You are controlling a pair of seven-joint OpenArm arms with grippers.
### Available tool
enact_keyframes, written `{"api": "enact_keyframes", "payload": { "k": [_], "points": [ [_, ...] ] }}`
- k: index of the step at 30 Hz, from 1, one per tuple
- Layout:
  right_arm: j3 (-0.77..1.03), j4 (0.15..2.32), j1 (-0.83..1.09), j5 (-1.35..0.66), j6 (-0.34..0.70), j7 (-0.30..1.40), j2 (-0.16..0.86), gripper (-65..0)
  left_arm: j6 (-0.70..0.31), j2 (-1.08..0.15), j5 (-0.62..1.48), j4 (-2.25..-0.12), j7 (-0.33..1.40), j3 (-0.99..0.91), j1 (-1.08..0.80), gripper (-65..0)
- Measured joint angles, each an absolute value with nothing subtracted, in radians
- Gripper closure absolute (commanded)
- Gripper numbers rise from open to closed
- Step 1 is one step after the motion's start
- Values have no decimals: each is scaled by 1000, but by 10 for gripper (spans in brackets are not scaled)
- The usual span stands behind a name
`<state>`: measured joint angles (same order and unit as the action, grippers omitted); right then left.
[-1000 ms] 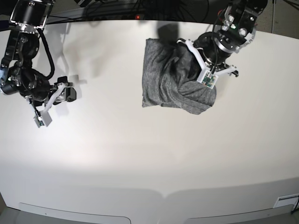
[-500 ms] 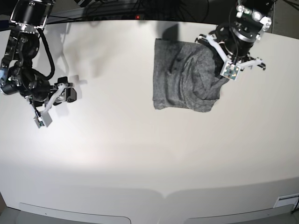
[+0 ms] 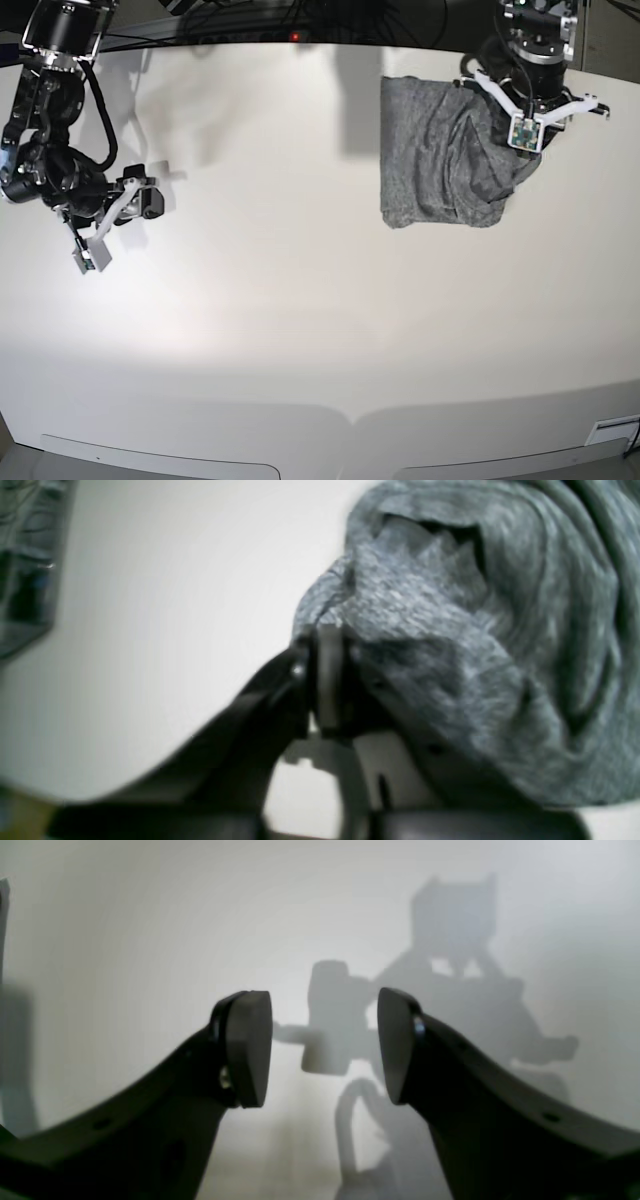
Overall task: Fold the T-shirt properly
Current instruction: 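Press and tuck the folded bundle edge with the left gripper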
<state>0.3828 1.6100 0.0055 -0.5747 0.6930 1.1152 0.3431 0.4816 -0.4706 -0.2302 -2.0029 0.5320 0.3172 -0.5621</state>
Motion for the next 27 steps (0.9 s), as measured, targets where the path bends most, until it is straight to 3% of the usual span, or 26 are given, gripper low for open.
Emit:
{"api": "enact_keyframes", "payload": {
  "k": [2, 7, 9, 12, 14, 27],
  "points": [
    [383, 1610, 6, -575, 693, 1116, 344, -339, 548, -471, -277, -2003, 544, 315, -562, -167],
    [383, 1610, 6, -575, 693, 1116, 343, -339, 548, -471, -240, -2009, 516, 316, -562, -168],
    [383, 1610, 6, -574, 693, 1116, 343, -339, 458, -471, -149, -2023, 460, 315, -562, -168],
    [383, 1610, 6, -575, 693, 1116, 343, -339, 234, -470, 28, -2024, 451, 318, -540, -168],
    [383, 1610, 6, -575, 693, 1116, 343, -339, 172, -468, 86, -2023, 461, 321, -513, -168],
    [383, 1610, 6, -574, 693, 1116, 343, -339, 210, -471, -7, -2023, 675, 316, -418, -168]
  ]
}}
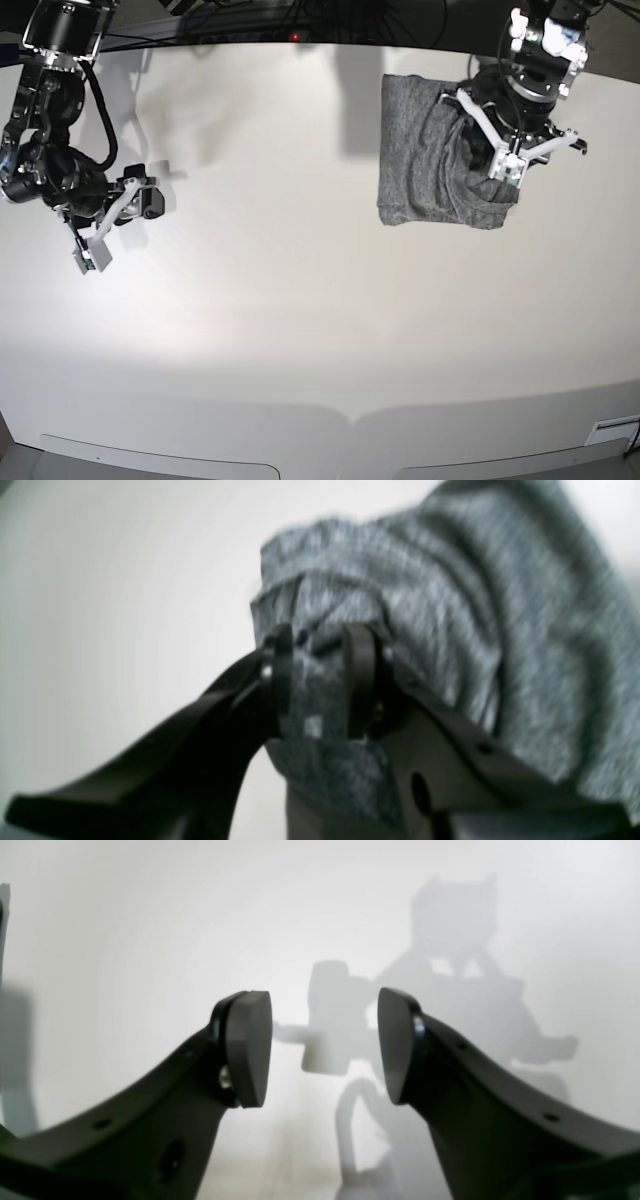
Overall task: Fold the T-shirt properly
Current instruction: 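Press and tuck the folded bundle edge with the left gripper, then grasp the bundle edge with the left gripper and drag it slightly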
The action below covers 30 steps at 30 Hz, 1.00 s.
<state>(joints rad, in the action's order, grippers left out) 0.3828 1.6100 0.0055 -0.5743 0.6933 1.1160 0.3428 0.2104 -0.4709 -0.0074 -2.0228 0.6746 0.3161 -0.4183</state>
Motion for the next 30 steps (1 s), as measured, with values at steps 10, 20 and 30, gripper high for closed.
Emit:
{"api": "enact_keyframes", "payload": {
  "k": [10, 20, 30],
  "points": [
    [383, 1610, 6, -575, 693, 1119, 343, -339, 211, -471, 28, -1979, 706, 316, -418, -147],
    [383, 1610, 6, -574, 693, 1120, 344, -338, 442, -471, -142, -1974, 707, 315, -418, 0],
    [383, 1610, 6, -575, 693, 1119, 343, -338, 547, -471, -155, -1975, 516, 317, -515, -19]
  ]
}}
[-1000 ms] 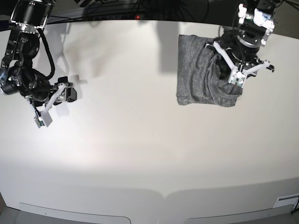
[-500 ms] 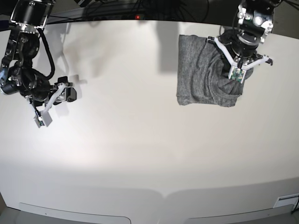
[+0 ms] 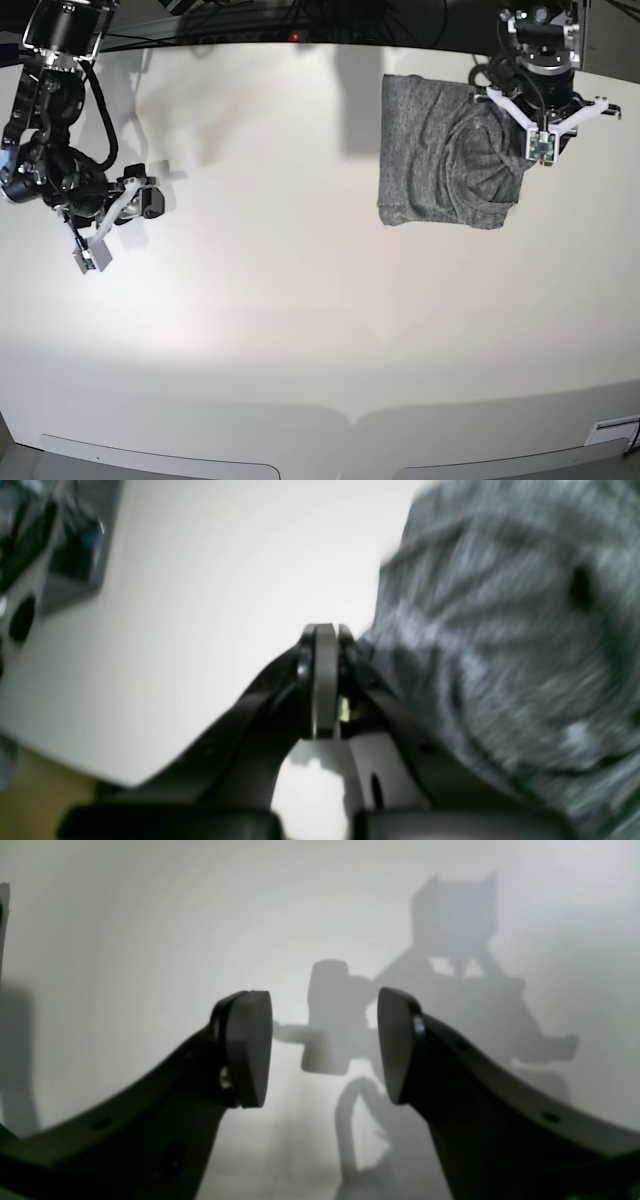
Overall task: Fold the T-shirt properly
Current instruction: 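Grasp the bundle edge with the left gripper and drag it slightly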
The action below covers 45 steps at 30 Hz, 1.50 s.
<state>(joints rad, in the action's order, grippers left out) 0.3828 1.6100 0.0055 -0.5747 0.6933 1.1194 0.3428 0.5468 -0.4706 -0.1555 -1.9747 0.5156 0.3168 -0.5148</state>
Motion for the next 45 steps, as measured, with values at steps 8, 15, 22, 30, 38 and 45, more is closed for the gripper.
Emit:
{"api": "enact_keyframes", "payload": {
  "k": [8, 15, 22, 30, 38, 45],
  "points": [
    [383, 1610, 6, -575, 693, 1120, 343, -338, 472, -470, -15, -1975, 498, 316, -424, -269],
    [383, 1610, 6, -575, 693, 1120, 343, -338, 445, -454, 5, -1974, 615, 316, -398, -269],
    [383, 1610, 6, -575, 693, 1119, 343, -338, 422, -428, 47, -1974, 646, 316, -399, -268],
    [383, 1610, 6, -575, 693, 1120, 343, -338, 418, -386, 34, -1886, 662, 316, -400, -266],
    [384, 1610, 6, -575, 693, 1123, 344, -338, 487, -386, -60, -1880, 662, 316, -399, 0],
    [384, 1610, 6, -574, 693, 1124, 344, -338, 587, -386, -179, -1880, 685, 317, -400, 0]
  ]
}}
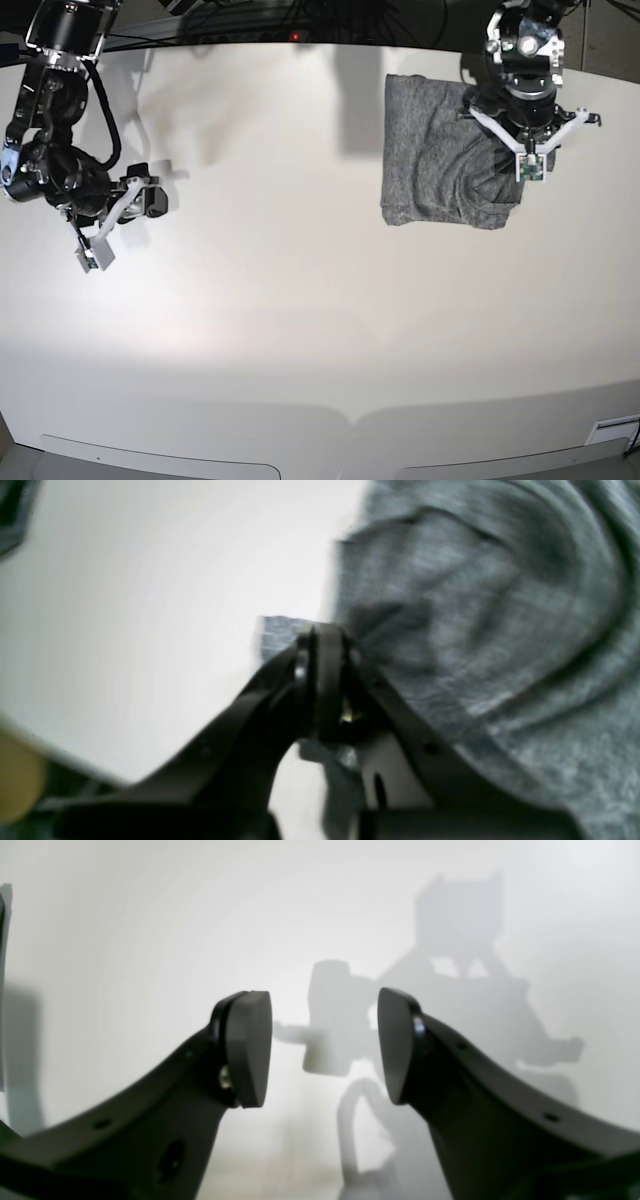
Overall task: Fold the T-shirt properly
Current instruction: 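Grasp the bundle edge with the left gripper and drag it slightly, then move the right gripper to the bundle and grasp its edge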
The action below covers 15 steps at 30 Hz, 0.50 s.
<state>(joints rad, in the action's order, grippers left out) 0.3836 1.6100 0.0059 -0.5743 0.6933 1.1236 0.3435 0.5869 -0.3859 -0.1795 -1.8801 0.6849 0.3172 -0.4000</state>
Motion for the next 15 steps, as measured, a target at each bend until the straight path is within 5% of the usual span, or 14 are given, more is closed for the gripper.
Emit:
{"api": "enact_keyframes", "payload": {
  "k": [10, 15],
  "points": [
    [384, 1610, 6, -575, 693, 1124, 343, -338, 648, -438, -297, -1834, 731, 316, -408, 0],
    [384, 1610, 6, -574, 693, 1124, 343, -338, 651, -437, -307, -1741, 696, 316, -410, -238]
  ]
}}
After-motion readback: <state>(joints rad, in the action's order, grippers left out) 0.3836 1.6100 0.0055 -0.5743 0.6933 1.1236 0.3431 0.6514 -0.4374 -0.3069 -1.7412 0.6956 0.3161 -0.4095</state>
